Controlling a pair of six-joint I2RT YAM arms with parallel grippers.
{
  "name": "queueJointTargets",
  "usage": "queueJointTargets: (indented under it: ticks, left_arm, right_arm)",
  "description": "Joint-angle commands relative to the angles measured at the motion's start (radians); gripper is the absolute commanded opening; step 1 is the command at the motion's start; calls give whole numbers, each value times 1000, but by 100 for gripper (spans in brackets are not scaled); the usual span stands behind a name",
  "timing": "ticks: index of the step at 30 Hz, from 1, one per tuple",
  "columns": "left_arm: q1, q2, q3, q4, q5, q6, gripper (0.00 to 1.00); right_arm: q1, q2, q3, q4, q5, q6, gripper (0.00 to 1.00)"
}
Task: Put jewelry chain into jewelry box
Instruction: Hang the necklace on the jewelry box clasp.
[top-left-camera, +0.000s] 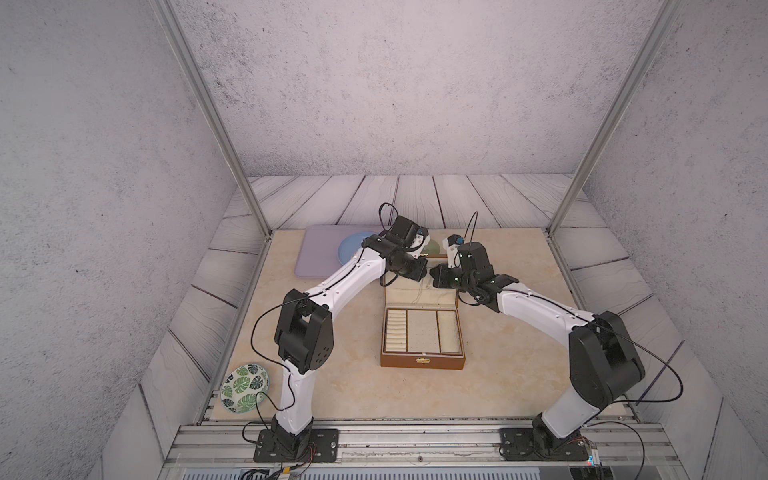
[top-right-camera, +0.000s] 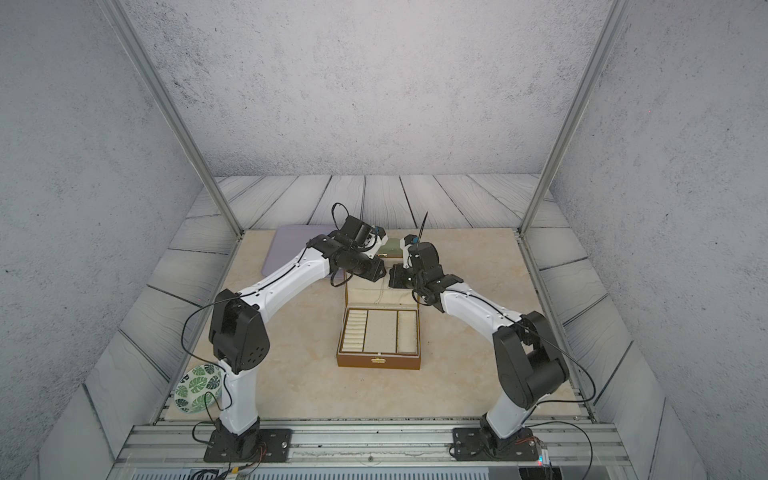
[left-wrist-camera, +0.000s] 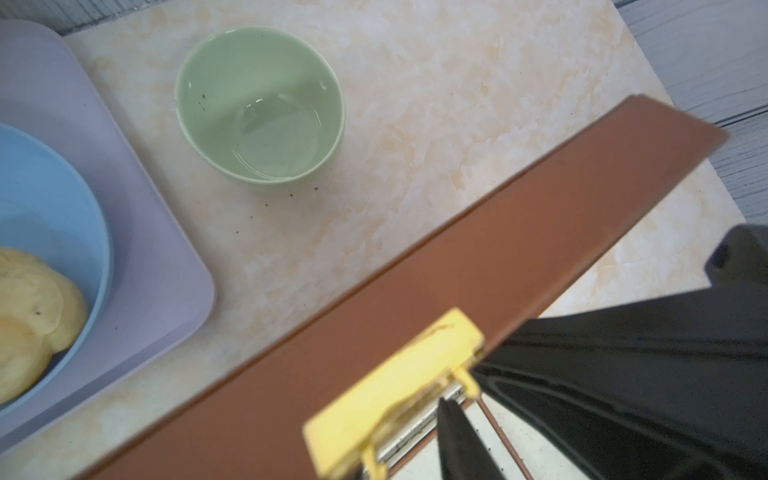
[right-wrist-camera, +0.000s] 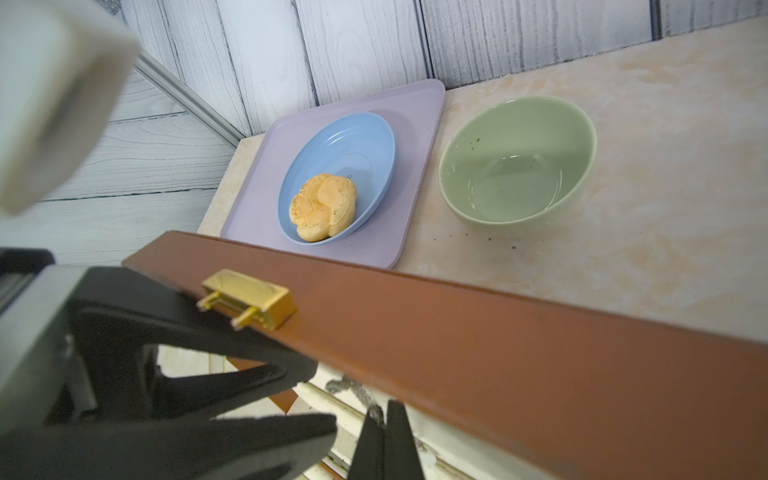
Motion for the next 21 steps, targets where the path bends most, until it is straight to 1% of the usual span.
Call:
queueJointTargets:
  ticks: [1,9,16,21]
  left_arm:
    - [14,14,24,0,-20,4,37]
    - [16,-35,4,-7,-69,6,37]
    - [38,-152,-93,72,-95,-21,37]
    - [54,-177,-105,74,-93,-22,37]
  right_arm:
    - [-3,15,26,-10,7,3,0]
    - [-3,24,25,-9,-10,-3,0]
    - [-4,15,22,-11,-68,-6,0]
    - [-3,-15,6,2,-128,9,0]
